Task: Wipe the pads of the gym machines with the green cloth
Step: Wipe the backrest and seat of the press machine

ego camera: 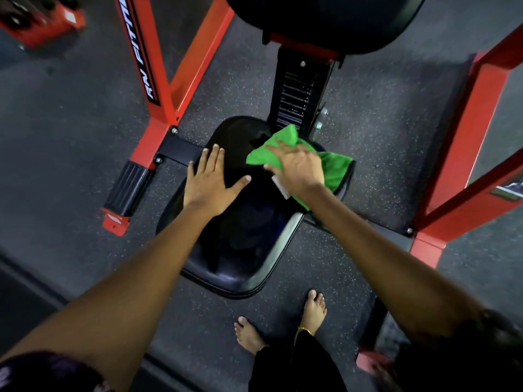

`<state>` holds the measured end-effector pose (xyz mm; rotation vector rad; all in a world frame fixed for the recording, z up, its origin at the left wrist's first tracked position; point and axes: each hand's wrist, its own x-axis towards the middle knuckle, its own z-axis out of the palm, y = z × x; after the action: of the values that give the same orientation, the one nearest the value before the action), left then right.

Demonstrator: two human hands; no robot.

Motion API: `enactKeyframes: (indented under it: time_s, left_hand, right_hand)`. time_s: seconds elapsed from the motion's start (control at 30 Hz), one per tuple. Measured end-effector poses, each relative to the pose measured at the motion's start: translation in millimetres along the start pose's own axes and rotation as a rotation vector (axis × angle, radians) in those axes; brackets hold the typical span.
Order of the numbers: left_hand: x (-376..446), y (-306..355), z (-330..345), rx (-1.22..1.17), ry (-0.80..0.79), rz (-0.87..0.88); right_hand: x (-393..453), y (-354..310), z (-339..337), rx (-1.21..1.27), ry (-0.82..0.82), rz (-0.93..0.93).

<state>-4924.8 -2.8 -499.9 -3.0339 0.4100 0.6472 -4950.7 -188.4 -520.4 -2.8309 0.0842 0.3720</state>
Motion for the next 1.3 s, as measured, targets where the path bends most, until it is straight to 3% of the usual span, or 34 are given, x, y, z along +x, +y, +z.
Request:
enactKeyframes:
  time_s: [0.07, 0.13, 0.4, 0.6, 0.67, 0.8, 0.87, 1.1, 1.3]
  left_hand:
    - [2.8, 2.4, -1.5, -0.029, -0.010, 0.003]
    - [2.5, 1.3, -2.6, -0.057, 0.000, -0.003]
    - [3.0, 0.0, -3.7, -0.075, -0.030, 0.001]
    - [-0.5, 3.8, -0.7, -0.071, 0.023, -0.061]
    - [0.3, 3.0, -0.7, -0.070, 0.012, -0.054]
    - [2.4, 0.6, -0.2, -0.118, 0.018, -0.032]
    - [3.2, 0.1, -0.5, -0.179, 0.048, -0.025]
    - [1.1, -5.5, -3.4, -0.565, 0.204, 0.021]
    - [1.5, -11.7, -12.1, -0.936, 0.163, -0.068]
  right_hand:
    - [-7.3, -3.4, 0.9, 0.018, -0.018, -0.140]
    - [5.8, 8.7, -1.8, 0.059, -0.049, -0.160]
    - [69.6, -8.7, 3.8, 0.085, -0.027, 0.203]
    - [66.2, -40.6, 2.3, 0.003, -0.056, -0.221]
    - [81.1, -23.6, 2.3, 0.046, -0.067, -0.254]
    - [110.8, -13.4, 0.8, 0.101, -0.072, 0.077]
    - [110.4, -26.5, -3.6, 0.061, -0.049, 0.082]
    - [59.5, -34.9, -4.4, 0.019, -0.060, -0.285]
    - [16.4, -46.6, -1.5, 0.027, -0.017, -0.152]
